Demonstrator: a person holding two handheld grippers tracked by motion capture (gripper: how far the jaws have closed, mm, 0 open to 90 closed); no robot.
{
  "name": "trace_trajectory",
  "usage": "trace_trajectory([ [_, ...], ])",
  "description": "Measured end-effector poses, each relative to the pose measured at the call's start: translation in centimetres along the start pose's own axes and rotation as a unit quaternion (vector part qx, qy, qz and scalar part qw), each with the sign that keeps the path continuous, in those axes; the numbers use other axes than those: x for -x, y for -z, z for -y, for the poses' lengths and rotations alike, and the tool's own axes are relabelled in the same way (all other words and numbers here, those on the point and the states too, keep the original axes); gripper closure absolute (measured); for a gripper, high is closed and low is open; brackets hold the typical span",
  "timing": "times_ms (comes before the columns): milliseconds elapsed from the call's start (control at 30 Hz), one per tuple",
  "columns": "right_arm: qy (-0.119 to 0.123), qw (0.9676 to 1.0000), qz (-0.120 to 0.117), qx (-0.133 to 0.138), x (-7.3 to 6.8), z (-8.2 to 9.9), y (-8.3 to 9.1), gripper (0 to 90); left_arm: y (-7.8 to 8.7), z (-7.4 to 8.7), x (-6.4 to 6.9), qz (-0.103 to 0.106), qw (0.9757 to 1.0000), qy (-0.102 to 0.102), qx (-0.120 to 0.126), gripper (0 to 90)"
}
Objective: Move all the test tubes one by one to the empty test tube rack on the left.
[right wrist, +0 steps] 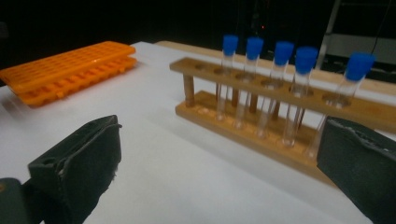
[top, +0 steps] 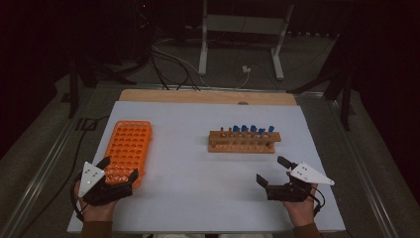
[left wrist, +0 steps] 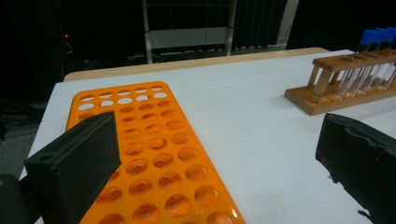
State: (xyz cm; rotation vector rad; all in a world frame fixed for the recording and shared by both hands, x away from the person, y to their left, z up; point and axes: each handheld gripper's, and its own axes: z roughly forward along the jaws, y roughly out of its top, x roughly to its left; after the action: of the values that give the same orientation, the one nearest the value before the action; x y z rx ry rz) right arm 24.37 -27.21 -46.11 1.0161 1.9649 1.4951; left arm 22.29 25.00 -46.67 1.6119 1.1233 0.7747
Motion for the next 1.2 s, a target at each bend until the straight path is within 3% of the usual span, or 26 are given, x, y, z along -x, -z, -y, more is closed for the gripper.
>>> trace_trajectory([
  [167, 0.005, 1.0000, -0.005, 0.004, 0.4, -1.3, 0.2, 0.0, -0.2, 0.1, 0.2, -0.003, 1.0000, -0.001, -0.005, 0.7],
  [333, -0.004, 1.0000, -0.003, 0.006, 1.2, -2.4, -0.1, 0.0, -0.4, 0.2, 0.2, -0.003, 1.0000, -0.001, -0.008, 0.7],
  [433, -0.017, 0.9998, 0.007, 0.003, 1.9, -2.9, -0.6, 0.0, -0.4, 0.2, 0.2, -0.004, 1.0000, 0.000, -0.008, 0.7],
  [700, -0.019, 0.9994, 0.024, -0.013, 3.3, -4.0, -1.5, 3.6, -0.5, 0.3, 0.2, -0.006, 0.9999, 0.003, -0.012, 0.7],
  [1000, -0.036, 0.9982, 0.047, -0.010, 5.3, -4.7, -2.5, 7.0, -0.7, 0.4, 0.3, -0.004, 0.9999, 0.002, -0.016, 0.7],
  [1200, -0.033, 0.9974, 0.056, -0.031, 6.4, -4.7, -4.3, 13.6, -0.9, 0.4, 0.3, -0.003, 0.9998, 0.002, -0.020, 0.7],
])
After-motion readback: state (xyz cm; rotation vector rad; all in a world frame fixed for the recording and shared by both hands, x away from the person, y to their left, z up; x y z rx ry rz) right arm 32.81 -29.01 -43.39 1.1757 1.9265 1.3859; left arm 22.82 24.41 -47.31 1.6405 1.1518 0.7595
